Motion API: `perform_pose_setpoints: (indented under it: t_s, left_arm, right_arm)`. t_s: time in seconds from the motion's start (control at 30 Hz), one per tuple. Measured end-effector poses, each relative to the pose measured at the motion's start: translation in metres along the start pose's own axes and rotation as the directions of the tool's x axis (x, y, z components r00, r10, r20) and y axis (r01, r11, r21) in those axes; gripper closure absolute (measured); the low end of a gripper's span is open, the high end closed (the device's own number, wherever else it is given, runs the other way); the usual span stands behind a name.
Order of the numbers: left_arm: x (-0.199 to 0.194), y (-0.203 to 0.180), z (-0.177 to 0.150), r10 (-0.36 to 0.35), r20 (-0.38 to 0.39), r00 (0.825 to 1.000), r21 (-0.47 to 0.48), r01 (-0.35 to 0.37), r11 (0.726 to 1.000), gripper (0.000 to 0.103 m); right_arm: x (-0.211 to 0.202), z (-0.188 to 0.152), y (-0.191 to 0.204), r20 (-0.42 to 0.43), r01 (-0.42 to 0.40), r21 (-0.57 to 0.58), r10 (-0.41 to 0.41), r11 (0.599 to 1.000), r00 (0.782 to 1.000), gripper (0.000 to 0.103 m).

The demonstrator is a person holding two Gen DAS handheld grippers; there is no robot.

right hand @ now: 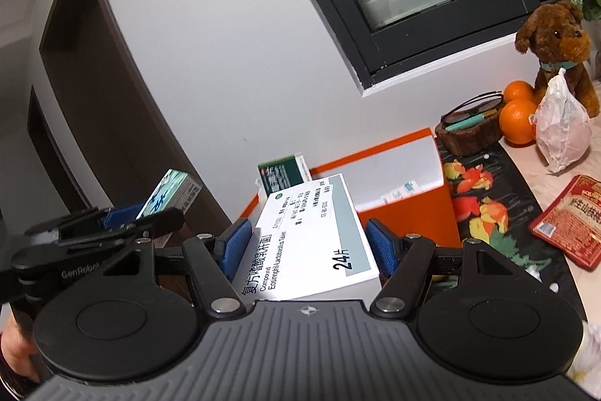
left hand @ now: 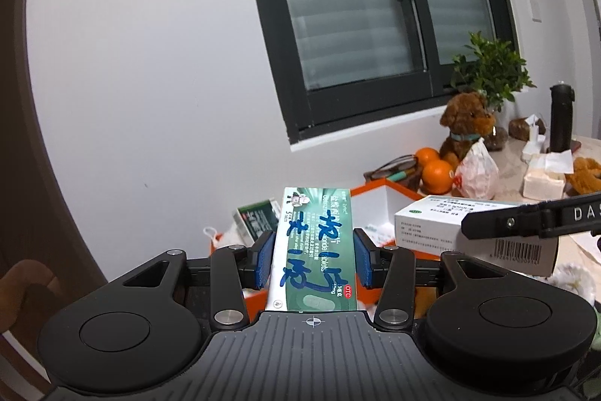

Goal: Organize objects

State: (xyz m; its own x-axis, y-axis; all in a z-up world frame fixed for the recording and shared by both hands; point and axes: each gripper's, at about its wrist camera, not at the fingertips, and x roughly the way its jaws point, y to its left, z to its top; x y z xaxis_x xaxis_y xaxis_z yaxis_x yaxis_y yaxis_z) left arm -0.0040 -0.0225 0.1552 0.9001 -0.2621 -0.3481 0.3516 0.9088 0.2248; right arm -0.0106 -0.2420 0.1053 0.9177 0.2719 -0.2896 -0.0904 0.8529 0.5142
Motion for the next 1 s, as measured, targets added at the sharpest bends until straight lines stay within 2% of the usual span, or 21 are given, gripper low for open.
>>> perform_pose_setpoints:
  t_s: [0.23, 0.37, 0.5, 0.63, 0.8, 1.0]
  left_arm:
    - [0.021, -0.001, 0.013, -0.015, -0.010, 1.000, -0.010, 0.015, 1.000, 0.003]
    - [0.047, 0.003, 0.017, -0.032, -0.035, 0.999, -0.042, 0.030, 0.999, 0.003]
    - [0.078, 0.010, 0.008, -0.025, -0.082, 0.996, -0.068, 0.019, 0.997, 0.003]
    - [0.091, 0.014, -0.002, -0.006, -0.117, 0.993, -0.062, -0.002, 0.998, 0.003]
    - [0.072, 0.014, 0.009, 0.010, -0.099, 0.995, -0.041, -0.015, 0.999, 0.003]
    - [0.012, 0.012, 0.035, 0.049, -0.041, 0.998, -0.007, -0.049, 0.999, 0.004]
  right_arm:
    - [0.011, 0.028, -0.007, 0.015, 0.000, -0.006, 0.000, 1.000, 1.000, 0.030]
    - [0.026, 0.044, -0.018, 0.023, 0.020, -0.007, -0.020, 1.000, 1.000, 0.030]
    - [0.049, 0.052, -0.032, 0.018, 0.025, 0.016, -0.025, 1.000, 1.000, 0.030]
    - [0.073, 0.048, -0.046, -0.013, 0.024, 0.052, -0.023, 0.998, 1.000, 0.030]
    - [0.070, 0.042, -0.044, -0.015, -0.002, 0.073, 0.003, 0.997, 1.000, 0.030]
    - [0.041, 0.041, -0.028, 0.016, -0.032, 0.078, 0.031, 0.996, 0.999, 0.030]
